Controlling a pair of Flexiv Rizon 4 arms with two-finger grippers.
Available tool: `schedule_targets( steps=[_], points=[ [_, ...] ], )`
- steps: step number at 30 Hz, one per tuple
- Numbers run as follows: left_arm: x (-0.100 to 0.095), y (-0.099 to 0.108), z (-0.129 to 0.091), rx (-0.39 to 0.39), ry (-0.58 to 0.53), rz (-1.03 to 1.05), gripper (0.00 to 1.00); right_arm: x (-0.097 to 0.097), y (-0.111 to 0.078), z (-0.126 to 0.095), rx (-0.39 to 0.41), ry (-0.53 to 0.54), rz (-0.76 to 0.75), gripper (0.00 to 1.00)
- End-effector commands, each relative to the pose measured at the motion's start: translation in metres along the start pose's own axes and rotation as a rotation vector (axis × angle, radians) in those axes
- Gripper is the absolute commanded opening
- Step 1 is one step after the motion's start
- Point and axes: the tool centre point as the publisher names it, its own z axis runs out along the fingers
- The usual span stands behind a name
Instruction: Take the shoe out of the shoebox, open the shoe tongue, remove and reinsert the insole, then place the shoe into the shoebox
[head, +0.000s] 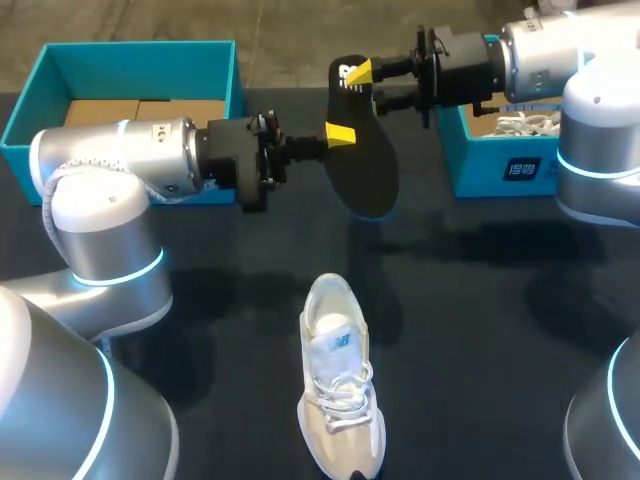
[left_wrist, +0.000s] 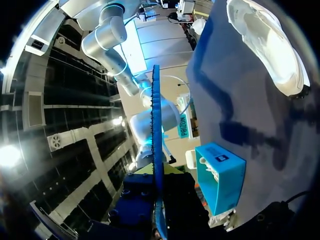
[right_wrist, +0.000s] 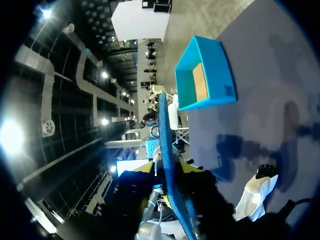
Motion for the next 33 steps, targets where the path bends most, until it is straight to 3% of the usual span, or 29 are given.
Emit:
schedule_targets(
  steps=[1, 11, 17, 24, 33],
  points=[
    [-0.002, 0.0, -0.007, -0.011, 0.003, 0.005, 0.0, -0.004, -0.01, -0.005, -0.019, 0.011, -0.006, 1.0],
    [-0.001, -0.008, -0.039, -0.038, 0.058, -0.013, 0.0, -0.013, -0.032, -0.017, 0.003, 0.015, -0.058, 1.0],
    [0.0, -0.003, -0.064, -0.01, 0.098, -0.153, 0.0, -0.016, -0.043, -0.023, 0.02, -0.001, -0.082, 1.0],
    [-0.005, 0.004, -0.083, 0.069, 0.155, -0.399, 0.0, -0.02, -0.055, -0.028, 0.025, -0.015, -0.1, 1.0],
    [-0.001, 0.008, -0.087, 0.192, 0.182, -0.729, 0.0, -0.023, -0.063, -0.03, 0.027, -0.032, -0.11, 1.0]
  ],
)
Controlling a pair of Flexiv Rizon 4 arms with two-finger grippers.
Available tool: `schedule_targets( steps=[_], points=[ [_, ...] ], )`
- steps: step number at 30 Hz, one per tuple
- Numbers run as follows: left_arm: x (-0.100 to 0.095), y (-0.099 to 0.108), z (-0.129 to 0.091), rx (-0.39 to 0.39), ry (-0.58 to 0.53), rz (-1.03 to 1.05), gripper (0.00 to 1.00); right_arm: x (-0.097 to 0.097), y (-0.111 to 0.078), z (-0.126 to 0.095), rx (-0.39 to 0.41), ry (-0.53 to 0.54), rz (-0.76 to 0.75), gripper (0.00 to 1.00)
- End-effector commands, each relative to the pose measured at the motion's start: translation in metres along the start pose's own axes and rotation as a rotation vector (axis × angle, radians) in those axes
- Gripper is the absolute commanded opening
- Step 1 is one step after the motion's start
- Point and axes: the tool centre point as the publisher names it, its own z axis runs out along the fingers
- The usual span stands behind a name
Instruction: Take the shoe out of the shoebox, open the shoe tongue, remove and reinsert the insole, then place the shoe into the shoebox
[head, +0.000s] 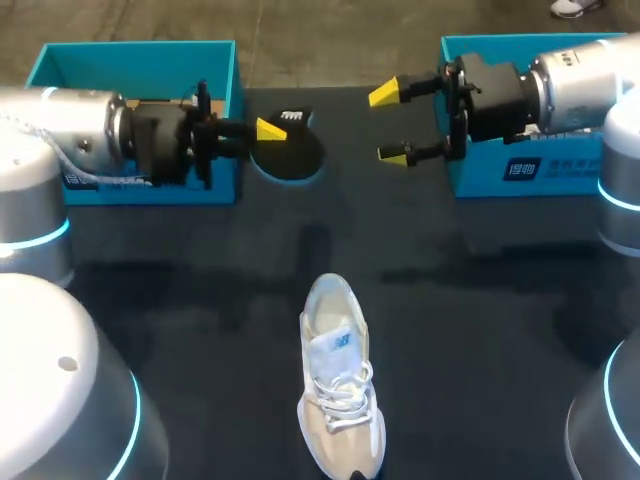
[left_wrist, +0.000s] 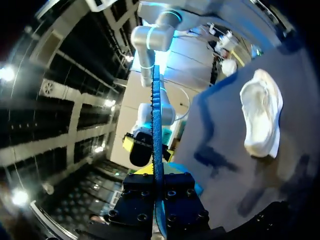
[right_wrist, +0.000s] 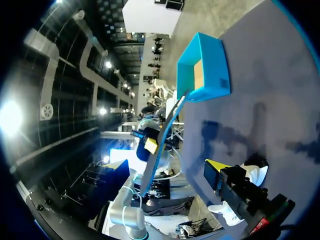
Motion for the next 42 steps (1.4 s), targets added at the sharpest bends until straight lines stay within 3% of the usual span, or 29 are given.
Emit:
schedule_targets(
  steps=[1, 9, 14, 17, 32, 37, 42],
  points=[
    [-0.002, 0.008, 0.001, 0.123, 0.073, -0.193, 0.0, 0.001, -0.005, 0.0, -0.005, -0.006, -0.003, 1.0],
    [0.001, 0.007, 0.012, 0.258, 0.084, -0.496, 0.0, 0.0, -0.006, 0.001, -0.005, -0.007, -0.004, 1.0],
    [0.003, -0.002, 0.019, 0.291, 0.039, -0.65, 0.0, 0.0, -0.006, 0.001, -0.005, -0.007, -0.004, 1.0],
    [0.004, -0.011, 0.024, 0.249, 0.005, -0.707, 0.0, 0.0, -0.006, 0.001, -0.005, -0.007, -0.004, 1.0],
    [0.004, -0.011, 0.024, 0.249, 0.005, -0.707, 0.0, 0.0, -0.006, 0.001, -0.005, -0.007, -0.004, 1.0],
    [0.008, -0.015, 0.025, 0.214, -0.054, -0.964, 0.0, 0.0, -0.006, 0.001, -0.005, -0.007, -0.004, 1.0],
    [0.009, -0.018, 0.02, 0.183, -0.045, -1.234, 0.0, 0.0, -0.006, 0.001, -0.005, -0.007, -0.004, 1.0]
  ],
)
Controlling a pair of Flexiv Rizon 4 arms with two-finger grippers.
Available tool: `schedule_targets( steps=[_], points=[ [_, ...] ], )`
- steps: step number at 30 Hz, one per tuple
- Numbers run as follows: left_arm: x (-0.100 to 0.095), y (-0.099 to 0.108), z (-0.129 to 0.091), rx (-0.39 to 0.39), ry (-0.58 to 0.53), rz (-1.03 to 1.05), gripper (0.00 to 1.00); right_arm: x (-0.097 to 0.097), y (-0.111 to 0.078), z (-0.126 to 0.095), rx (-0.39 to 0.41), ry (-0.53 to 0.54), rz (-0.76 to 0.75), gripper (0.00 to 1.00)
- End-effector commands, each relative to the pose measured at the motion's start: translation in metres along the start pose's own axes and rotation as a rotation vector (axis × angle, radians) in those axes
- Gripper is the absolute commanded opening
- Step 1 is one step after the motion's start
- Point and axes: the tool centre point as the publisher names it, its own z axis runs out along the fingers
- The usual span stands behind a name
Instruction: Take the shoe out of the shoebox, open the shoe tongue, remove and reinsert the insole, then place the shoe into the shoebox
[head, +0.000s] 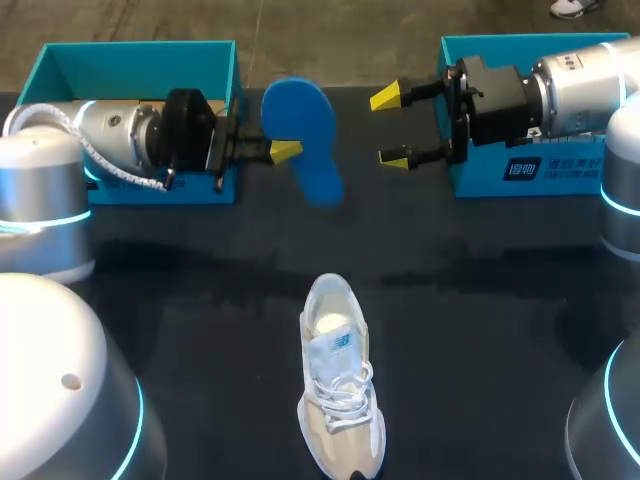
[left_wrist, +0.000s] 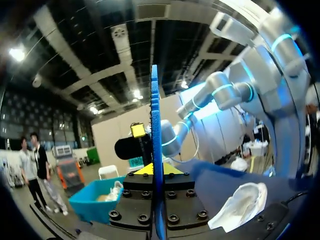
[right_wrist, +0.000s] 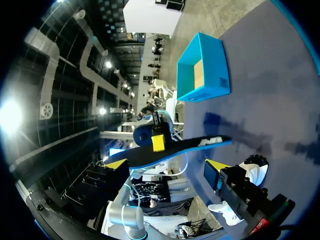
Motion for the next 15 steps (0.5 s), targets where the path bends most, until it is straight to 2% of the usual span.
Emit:
schedule_targets(
  steps=[1, 7, 8, 15],
  points=[
    [0.0081, -0.0085, -0.0014, -0.039, -0.068, -0.318, 0.0, 0.0004, -0.0002, 0.0009, -0.001, -0.004, 0.001, 1.0],
    [0.0095, -0.016, -0.0004, 0.017, -0.089, -0.541, 0.0, 0.0004, -0.0002, 0.0009, -0.001, -0.004, 0.001, 1.0],
    [0.0103, -0.0165, -0.0004, 0.052, -0.095, -0.591, 0.0, 0.0004, -0.0002, 0.0009, -0.001, -0.004, 0.001, 1.0],
    [0.009, -0.0103, -0.0022, 0.137, -0.186, -0.824, 0.0, 0.0004, -0.0002, 0.0009, -0.001, -0.004, 0.001, 1.0]
  ],
)
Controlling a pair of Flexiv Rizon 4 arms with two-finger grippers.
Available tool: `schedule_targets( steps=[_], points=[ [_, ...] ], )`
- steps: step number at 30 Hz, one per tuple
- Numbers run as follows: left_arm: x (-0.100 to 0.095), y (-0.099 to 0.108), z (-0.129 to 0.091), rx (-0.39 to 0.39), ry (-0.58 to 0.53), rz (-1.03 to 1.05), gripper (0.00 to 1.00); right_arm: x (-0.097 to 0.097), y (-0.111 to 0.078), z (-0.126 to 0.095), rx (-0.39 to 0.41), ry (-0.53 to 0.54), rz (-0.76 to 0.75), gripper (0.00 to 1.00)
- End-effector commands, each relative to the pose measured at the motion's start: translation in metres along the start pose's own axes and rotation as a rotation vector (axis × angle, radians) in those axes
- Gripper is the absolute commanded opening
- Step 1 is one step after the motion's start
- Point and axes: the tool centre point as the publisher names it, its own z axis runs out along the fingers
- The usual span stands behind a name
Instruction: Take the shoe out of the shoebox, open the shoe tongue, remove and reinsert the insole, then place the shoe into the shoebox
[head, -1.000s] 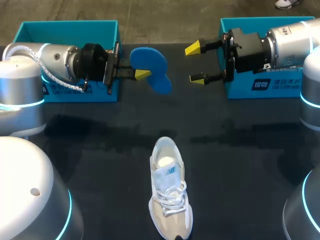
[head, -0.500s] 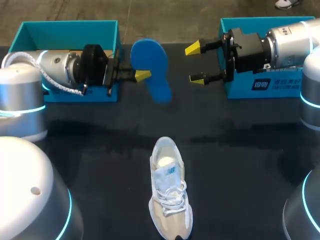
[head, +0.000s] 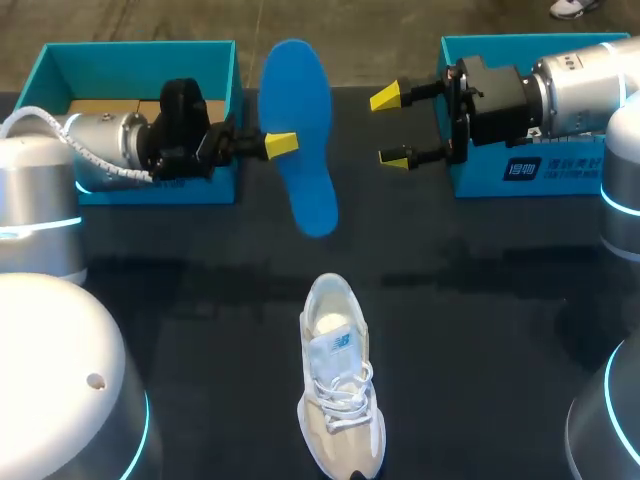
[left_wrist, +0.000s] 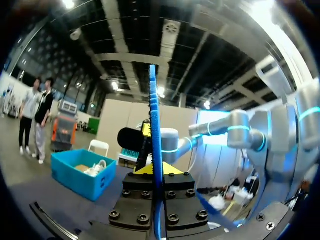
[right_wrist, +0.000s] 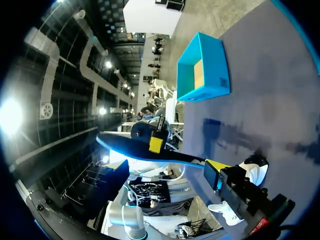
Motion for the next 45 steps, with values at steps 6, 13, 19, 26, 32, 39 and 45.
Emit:
schedule_targets(
  steps=[6, 13, 19, 26, 32, 39, 45],
  points=[
    [-0.008, 0.014, -0.006, 0.142, -0.105, -0.491, 0.0, 0.0, 0.0, 0.001, -0.001, -0.004, 0.001, 1.0],
    [-0.01, 0.017, -0.005, 0.18, -0.102, -0.618, 0.0, 0.0, 0.0, 0.001, -0.001, -0.004, 0.001, 1.0],
    [-0.005, 0.016, 0.003, 0.2, -0.112, -0.808, 0.0, 0.0, 0.0, 0.001, -0.001, -0.004, 0.001, 1.0],
    [0.007, 0.018, 0.006, 0.134, -0.142, -0.809, 0.0, 0.0, 0.0, 0.001, -0.001, -0.004, 0.001, 1.0],
    [0.007, 0.018, 0.006, 0.134, -0.142, -0.809, 0.0, 0.0, 0.0, 0.001, -0.001, -0.004, 0.001, 1.0],
    [0.002, 0.016, 0.004, 0.146, -0.123, -0.984, 0.0, 0.0, 0.0, 0.001, -0.001, -0.004, 0.001, 1.0],
    [-0.002, 0.011, 0.005, 0.15, -0.124, -1.187, 0.0, 0.0, 0.0, 0.001, -0.001, -0.004, 0.001, 1.0]
  ],
)
